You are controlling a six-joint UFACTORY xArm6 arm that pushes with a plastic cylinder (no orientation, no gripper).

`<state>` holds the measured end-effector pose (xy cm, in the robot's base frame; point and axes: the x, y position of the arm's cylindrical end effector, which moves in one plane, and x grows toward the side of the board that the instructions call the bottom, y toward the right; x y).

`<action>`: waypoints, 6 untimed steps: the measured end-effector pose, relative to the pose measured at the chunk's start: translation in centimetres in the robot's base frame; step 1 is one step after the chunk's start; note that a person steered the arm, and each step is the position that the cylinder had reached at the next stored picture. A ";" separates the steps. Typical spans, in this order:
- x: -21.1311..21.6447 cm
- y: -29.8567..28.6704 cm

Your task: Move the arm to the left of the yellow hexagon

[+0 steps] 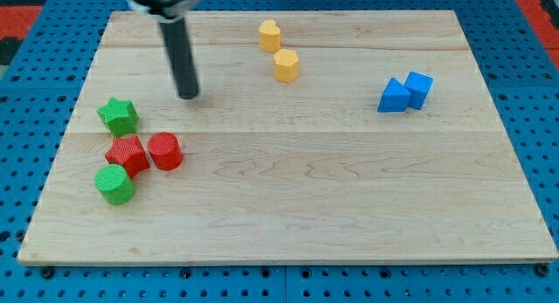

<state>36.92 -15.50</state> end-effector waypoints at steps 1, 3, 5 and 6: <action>-3.0 -0.8; -4.1 3.5; -1.9 7.5; -0.2 7.9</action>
<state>36.76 -7.60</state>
